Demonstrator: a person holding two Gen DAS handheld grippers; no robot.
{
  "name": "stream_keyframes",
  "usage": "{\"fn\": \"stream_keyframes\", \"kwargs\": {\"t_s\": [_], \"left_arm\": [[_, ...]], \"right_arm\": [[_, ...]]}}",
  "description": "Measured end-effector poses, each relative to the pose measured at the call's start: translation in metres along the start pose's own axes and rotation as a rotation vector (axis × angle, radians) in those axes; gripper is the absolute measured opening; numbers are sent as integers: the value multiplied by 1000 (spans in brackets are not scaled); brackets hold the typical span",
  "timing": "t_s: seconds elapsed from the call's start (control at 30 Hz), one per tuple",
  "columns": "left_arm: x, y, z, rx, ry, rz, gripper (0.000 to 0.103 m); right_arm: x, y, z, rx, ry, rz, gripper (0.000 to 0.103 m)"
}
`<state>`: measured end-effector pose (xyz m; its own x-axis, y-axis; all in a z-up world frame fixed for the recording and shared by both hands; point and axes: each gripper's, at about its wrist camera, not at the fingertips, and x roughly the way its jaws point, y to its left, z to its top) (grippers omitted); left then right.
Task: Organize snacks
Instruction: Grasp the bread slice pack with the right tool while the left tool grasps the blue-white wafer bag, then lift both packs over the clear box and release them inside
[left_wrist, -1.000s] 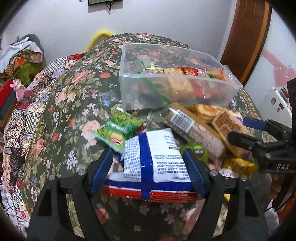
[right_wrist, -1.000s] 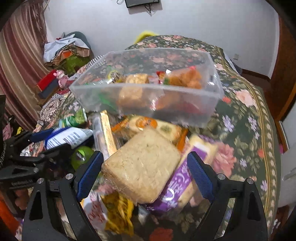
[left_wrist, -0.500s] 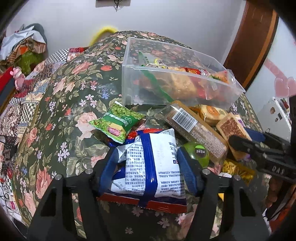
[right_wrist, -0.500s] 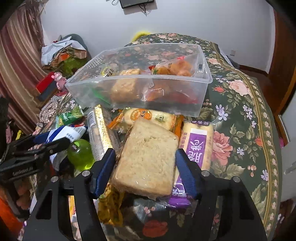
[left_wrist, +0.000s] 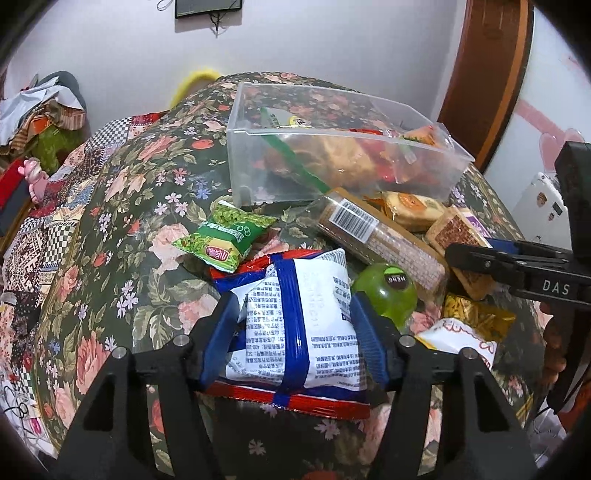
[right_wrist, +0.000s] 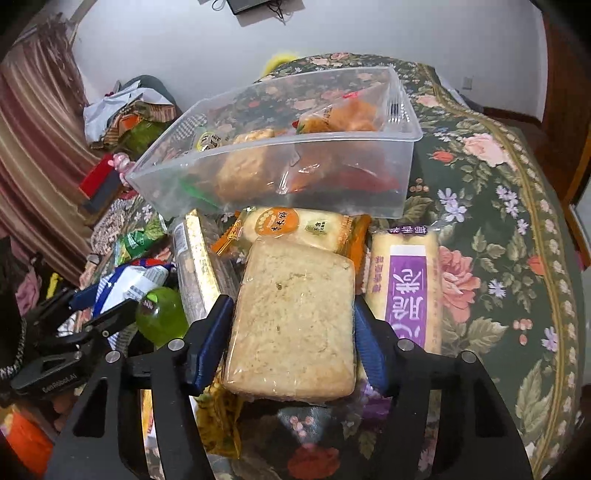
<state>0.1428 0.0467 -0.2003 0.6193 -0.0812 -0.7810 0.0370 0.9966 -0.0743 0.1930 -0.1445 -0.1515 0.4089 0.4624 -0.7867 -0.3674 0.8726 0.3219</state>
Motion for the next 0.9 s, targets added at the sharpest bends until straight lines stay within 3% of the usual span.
{"fn": "stream_keyframes", "kwargs": {"t_s": [0.23,0.3,0.5,0.63,0.77,0.87,0.9], "left_arm": [[4,-2,3,9,4,8,61],[3,-3,4,15,4,-5,49],[-11,4,8,-31,2,-38,32],[-24,7,10,-29,-9,-26,32],[-27,13,11,-61,15,-17,39],[-23,18,7,-85,35,-20,70],[-20,19,5,-91,41,-21,70]], "right_arm": [[-27,4,-5,-18,-50,-8,52],[-33,5,-5,-27,-64,-8,52],[-40,2,-3,-29,-83,4,52],[-48,4,3,-29,-114,12,52],[-54,4,5,-21,-137,19,52],[-56,3,5,-16,-140,28,52],[-56,2,5,-18,-139,27,52]]}}
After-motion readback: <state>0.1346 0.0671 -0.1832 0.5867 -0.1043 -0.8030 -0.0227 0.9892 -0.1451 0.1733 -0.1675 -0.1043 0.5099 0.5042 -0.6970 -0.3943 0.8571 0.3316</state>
